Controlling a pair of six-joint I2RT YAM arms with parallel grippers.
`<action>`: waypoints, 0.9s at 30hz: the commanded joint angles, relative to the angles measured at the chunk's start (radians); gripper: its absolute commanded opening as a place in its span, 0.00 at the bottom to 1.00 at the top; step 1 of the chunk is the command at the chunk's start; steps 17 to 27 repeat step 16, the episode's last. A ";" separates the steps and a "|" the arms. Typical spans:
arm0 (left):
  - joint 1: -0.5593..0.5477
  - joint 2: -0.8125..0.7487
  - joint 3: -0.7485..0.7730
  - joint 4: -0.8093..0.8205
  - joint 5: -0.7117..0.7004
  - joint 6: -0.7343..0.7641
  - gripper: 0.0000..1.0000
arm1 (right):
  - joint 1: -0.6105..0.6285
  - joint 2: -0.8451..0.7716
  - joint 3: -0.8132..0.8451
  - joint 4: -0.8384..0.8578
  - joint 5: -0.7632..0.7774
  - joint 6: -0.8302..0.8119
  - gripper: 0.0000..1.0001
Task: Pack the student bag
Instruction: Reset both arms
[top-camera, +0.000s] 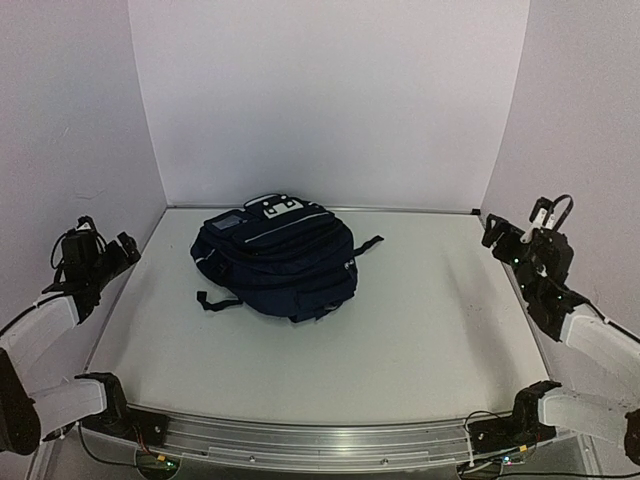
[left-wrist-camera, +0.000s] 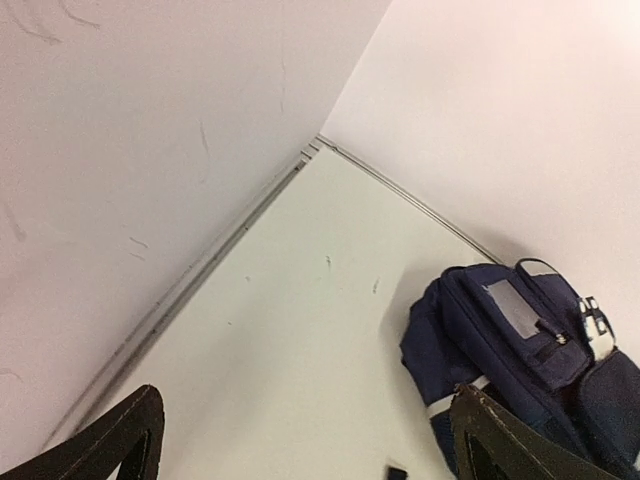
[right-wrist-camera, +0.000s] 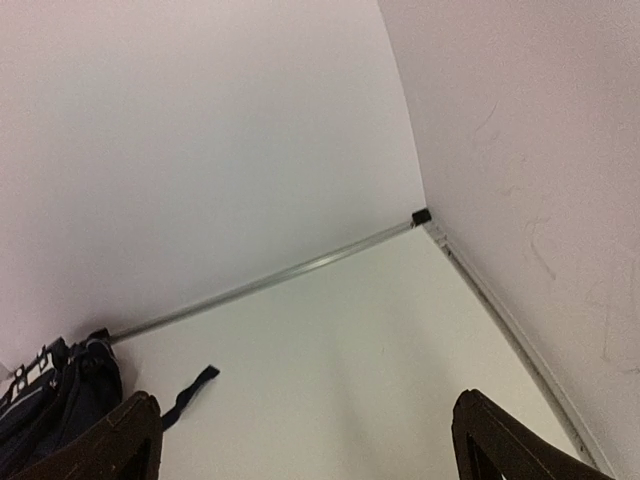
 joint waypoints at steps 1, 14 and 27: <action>-0.001 -0.045 -0.112 0.253 -0.124 0.164 1.00 | 0.003 -0.072 -0.173 0.341 0.147 -0.132 0.98; -0.001 -0.060 -0.202 0.351 -0.105 0.186 1.00 | 0.004 -0.132 -0.288 0.428 0.133 -0.173 0.98; -0.001 -0.078 -0.224 0.366 -0.121 0.186 1.00 | 0.004 -0.127 -0.296 0.438 0.128 -0.177 0.98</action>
